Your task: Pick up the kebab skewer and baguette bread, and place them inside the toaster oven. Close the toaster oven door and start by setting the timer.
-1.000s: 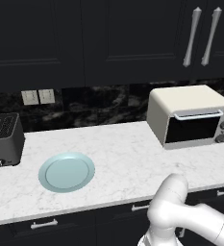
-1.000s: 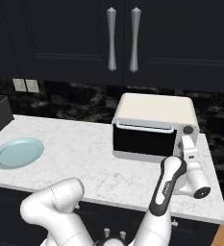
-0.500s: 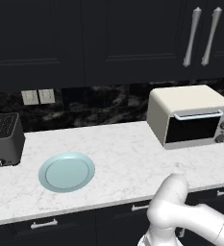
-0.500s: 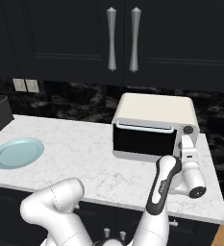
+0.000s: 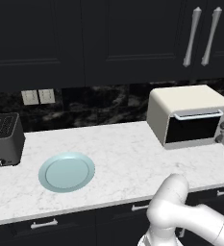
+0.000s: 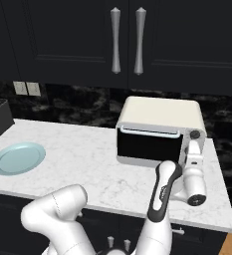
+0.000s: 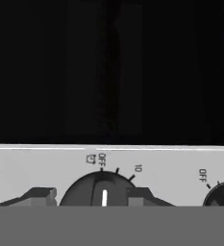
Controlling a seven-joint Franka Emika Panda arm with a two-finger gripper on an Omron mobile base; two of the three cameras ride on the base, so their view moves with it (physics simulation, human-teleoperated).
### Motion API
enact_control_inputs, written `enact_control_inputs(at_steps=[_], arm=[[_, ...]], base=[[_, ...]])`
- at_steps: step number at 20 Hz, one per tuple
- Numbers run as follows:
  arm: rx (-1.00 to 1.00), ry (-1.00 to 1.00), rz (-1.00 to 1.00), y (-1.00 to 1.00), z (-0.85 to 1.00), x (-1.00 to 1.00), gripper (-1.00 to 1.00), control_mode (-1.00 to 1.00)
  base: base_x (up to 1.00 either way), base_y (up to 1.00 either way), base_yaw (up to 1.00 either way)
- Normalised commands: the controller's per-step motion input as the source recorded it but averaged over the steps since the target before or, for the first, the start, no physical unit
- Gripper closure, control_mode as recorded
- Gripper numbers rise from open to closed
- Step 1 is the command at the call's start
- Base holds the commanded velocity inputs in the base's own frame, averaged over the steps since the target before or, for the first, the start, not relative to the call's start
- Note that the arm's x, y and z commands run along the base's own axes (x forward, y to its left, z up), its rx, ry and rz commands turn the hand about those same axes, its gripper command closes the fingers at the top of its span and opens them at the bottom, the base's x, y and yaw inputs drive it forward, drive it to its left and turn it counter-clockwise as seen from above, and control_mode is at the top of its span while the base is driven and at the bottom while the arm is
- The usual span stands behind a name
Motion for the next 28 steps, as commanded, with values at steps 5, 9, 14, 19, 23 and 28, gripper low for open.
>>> enact_control_inputs(at_steps=[5,9,14,19,23,28], arm=[[0.13,0.02,-0.06,-0.50,0.11,0.04,1.00,-1.00],[0.14,0.03,-0.06,-0.54,0.06,0.00,1.00,-1.00],[0.17,0.04,-0.05,-0.52,0.04,0.00,1.00,-1.00],[0.21,0.08,-0.07,-0.50,0.01,-0.01,1.00,-1.00],[0.25,0.15,-0.09,-0.50,0.00,-0.06,1.00,-1.00],[0.29,0.19,-0.12,-0.44,0.00,-0.04,1.00,-1.00]], base=[[0.00,0.00,0.00],[0.00,0.00,0.00],[0.00,0.00,0.00],[0.00,0.00,0.00],[0.00,0.00,0.00],[0.00,0.00,0.00]])
